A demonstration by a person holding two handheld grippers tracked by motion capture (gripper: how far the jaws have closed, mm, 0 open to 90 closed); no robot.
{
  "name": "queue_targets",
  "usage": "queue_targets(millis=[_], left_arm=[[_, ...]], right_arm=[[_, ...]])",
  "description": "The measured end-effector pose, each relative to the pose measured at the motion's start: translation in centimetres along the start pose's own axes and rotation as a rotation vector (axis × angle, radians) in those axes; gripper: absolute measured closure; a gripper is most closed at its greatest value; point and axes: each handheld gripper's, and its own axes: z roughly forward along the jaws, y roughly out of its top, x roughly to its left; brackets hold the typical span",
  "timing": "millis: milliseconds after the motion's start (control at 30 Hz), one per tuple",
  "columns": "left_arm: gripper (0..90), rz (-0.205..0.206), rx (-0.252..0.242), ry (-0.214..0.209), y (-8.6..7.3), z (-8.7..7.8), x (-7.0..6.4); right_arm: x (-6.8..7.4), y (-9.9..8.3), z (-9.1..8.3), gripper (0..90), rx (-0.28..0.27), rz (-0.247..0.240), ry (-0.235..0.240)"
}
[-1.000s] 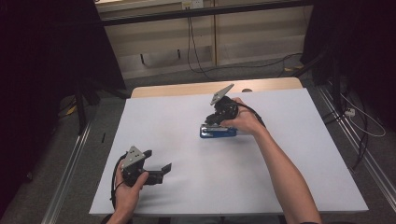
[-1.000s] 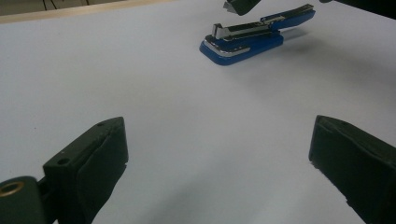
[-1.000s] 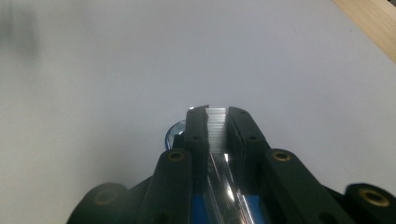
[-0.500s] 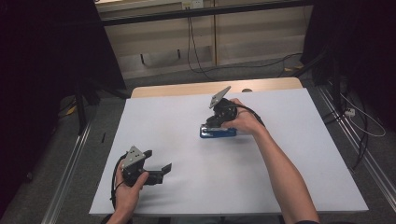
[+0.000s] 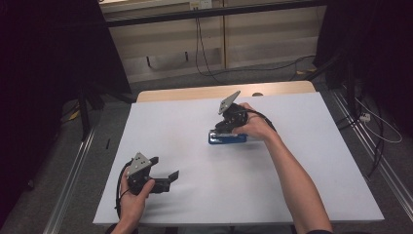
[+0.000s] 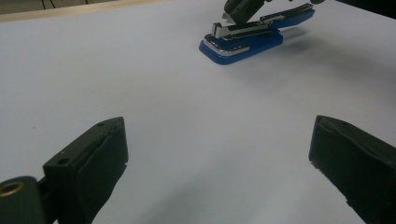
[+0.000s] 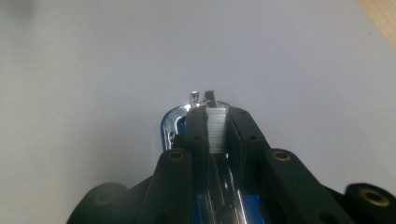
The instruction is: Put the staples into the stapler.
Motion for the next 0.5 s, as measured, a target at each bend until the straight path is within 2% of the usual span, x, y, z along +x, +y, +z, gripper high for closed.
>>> queue_targets(millis=[500], left_arm=[[4.8,0.001,0.002,0.007,0.0,-0.06,0.09]], right_arm=[[0.03,0.0,0.34,79.2,0.027,-0.047,0.018]])
